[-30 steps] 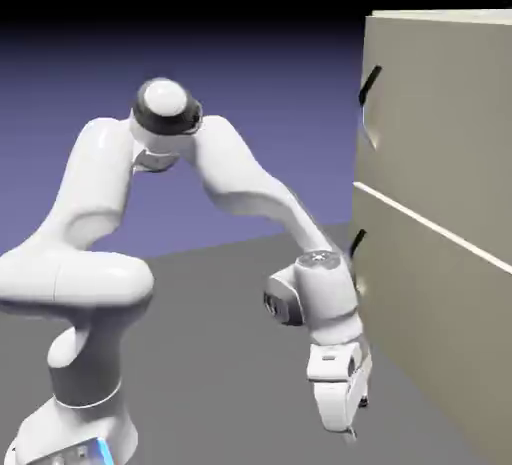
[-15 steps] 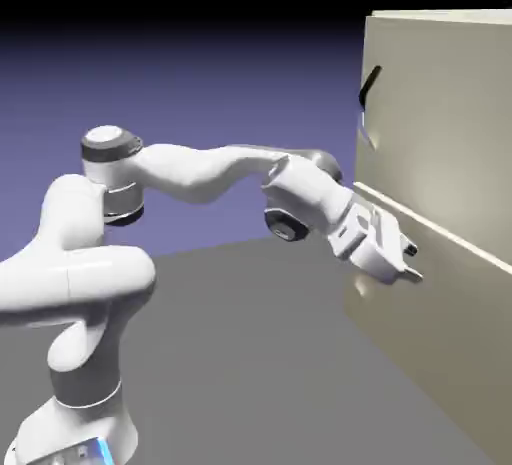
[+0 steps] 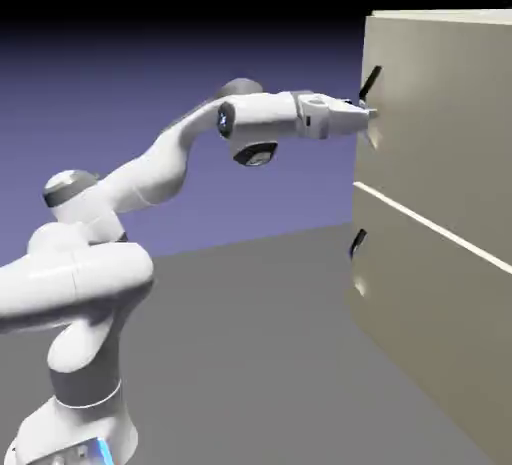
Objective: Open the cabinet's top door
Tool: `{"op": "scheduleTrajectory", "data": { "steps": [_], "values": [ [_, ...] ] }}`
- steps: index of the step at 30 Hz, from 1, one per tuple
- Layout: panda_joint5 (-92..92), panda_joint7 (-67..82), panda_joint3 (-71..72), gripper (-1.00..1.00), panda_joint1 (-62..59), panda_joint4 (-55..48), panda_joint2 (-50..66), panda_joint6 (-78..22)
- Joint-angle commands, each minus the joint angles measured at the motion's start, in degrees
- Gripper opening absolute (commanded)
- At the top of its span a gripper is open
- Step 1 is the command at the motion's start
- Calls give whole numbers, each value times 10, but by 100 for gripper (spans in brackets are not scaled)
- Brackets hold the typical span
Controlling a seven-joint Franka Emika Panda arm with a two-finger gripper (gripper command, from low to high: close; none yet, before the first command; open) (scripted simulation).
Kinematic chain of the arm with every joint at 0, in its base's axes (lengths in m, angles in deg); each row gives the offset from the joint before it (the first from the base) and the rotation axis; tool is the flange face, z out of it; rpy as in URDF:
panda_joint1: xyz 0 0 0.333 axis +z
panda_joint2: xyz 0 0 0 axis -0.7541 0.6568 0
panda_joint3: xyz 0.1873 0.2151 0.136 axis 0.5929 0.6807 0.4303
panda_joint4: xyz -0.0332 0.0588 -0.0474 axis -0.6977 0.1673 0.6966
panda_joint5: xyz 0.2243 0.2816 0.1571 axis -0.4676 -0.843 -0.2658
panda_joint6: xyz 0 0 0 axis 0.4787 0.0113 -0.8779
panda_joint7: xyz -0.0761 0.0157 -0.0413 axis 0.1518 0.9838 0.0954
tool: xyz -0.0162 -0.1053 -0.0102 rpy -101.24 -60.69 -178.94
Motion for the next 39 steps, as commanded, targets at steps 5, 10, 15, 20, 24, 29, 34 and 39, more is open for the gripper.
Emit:
{"op": "scheduleTrajectory", "data": {
  "steps": [5,10,15,20,24,29,34,39],
  "values": [
    [-35,63,-21,-100,65,104,9,-86],
    [-46,121,-52,-100,125,208,10,-183],
    [-29,172,-107,-100,168,309,10,-301],
    [8,208,-179,-100,170,384,10,-426],
    [37,225,-233,-100,140,422,12,-525],
    [105,271,-318,-100,90,450,-27,-650],
    [196,336,-402,-100,27,451,-101,-774],
    [302,420,-463,-100,-41,425,-203,-889]
  ]
}}
